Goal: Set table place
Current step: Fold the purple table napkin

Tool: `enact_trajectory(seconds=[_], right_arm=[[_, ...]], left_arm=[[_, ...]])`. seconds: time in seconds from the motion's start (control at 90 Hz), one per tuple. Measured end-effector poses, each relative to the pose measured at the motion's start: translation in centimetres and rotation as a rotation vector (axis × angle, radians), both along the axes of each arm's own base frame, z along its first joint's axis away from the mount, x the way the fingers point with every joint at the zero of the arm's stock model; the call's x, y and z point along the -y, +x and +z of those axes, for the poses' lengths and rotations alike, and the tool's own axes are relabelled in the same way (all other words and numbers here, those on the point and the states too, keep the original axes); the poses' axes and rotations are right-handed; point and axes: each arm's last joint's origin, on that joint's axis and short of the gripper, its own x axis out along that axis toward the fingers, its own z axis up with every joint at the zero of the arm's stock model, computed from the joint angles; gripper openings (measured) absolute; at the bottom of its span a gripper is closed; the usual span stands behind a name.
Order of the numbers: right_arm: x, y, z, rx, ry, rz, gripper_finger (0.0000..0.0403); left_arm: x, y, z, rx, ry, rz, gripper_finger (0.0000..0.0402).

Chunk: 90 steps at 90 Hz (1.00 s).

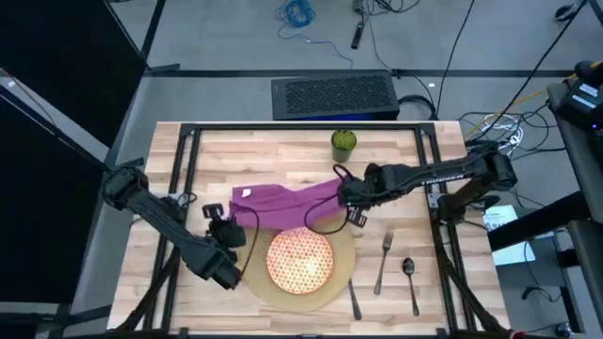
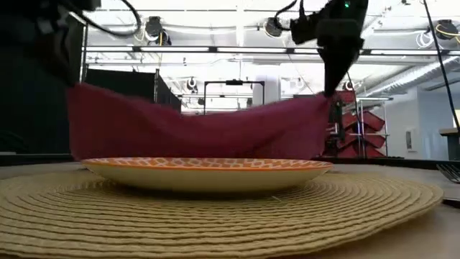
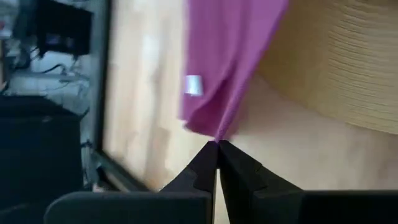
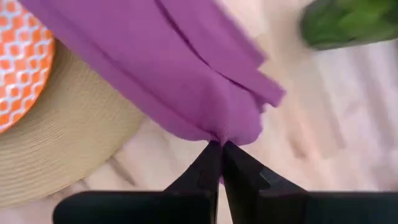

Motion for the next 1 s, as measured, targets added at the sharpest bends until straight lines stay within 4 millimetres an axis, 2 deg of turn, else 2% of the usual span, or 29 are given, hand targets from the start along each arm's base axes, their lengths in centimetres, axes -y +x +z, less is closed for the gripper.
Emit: enact_trajectory(seconds=[0.267,0.667,0.811,1.0], right_arm=[[1.9,1.3,4.1,0.142,-0.106,0.024,0.0000],[5.9,2.3,10.8,0.395,-0.209,0.055,0.0000],[7.0,1.8,10.9,0.373,-0.179,0.035,0.0000],[6.5,1.1,10.1,0.279,-0.166,0.016,0.0000]], left_arm=[[-2.3,-1.4,3.7,0.258,0.046,0.009,0.0000],[-6.9,-3.3,7.6,0.484,0.148,0.057,0.0000],[-8.1,-3.5,8.0,0.477,0.167,0.090,0.0000],[-8.0,-3.5,7.9,0.471,0.155,0.089,0.0000]])
